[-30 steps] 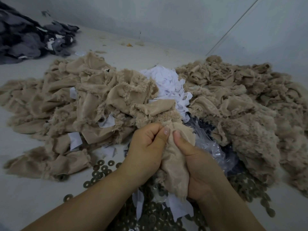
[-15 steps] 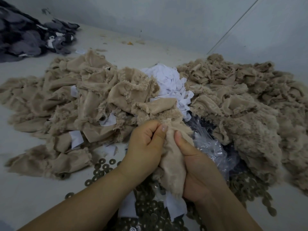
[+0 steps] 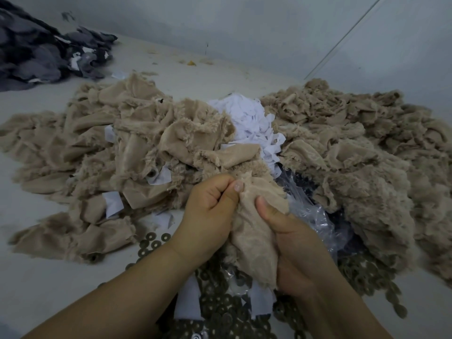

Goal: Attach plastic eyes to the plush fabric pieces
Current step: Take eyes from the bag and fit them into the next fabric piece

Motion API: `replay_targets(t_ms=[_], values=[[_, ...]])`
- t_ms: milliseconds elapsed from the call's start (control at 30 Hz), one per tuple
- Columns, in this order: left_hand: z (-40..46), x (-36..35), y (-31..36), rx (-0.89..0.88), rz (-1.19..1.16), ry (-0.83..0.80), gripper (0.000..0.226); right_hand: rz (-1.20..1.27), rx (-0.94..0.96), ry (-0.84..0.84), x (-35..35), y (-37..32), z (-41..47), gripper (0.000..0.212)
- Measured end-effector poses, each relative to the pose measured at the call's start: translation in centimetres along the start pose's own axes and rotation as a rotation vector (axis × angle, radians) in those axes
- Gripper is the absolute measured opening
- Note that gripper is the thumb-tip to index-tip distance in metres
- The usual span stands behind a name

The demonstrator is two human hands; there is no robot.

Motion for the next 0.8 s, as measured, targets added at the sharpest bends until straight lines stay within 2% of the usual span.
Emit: replay_targets(t_ms=[133, 367, 500, 600, 700, 733, 800], values=[[0.0, -0.2, 0.3, -0.008, 0.011, -0.008, 0.041, -0.029, 0.072, -0.049, 0.4, -0.4, 0.1, 0.041], [0.0, -0.1, -0.5, 0.215, -0.214, -0.099, 0.046, -0.156, 0.258, -0.061, 1.0, -0.6, 0.7, 0.027], [0.2, -0.2, 0.1, 0.149, -0.108, -0.081, 0.041, -0.399, 0.323, -0.049, 1.3, -1.0, 0.8, 0.016], [0.1, -0.2, 0.2, 0.11, -0.076, -0.085, 0.036, -0.459, 0.308, 0.009, 1.5, -1.4, 0.7, 0.023], [-0.1, -0.2, 0.4, 0.051, -0.019, -0.097, 0.037, -0.282, 0.188, 0.102, 1.6, -1.2, 0.5, 0.064], [-0.2, -0.3, 0.5, 0.035, 0.0, -0.105, 0.038, -0.22, 0.17, 0.121, 1.4, -1.3, 0.4, 0.069], [-0.3, -0.4, 0.6, 0.021, 0.022, -0.109, 0.037, -0.098, 0.132, 0.122, 1.2, -1.3, 0.3, 0.056]])
Point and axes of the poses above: each hand's wrist, its own z-axis towards the middle knuckle, its own x-axis out of the back of the hand, y = z × x, the point moved 5 cm from there along z, towards the middle knuckle, and after that the axes turned 12 degrees about x, right-handed, at the moved point
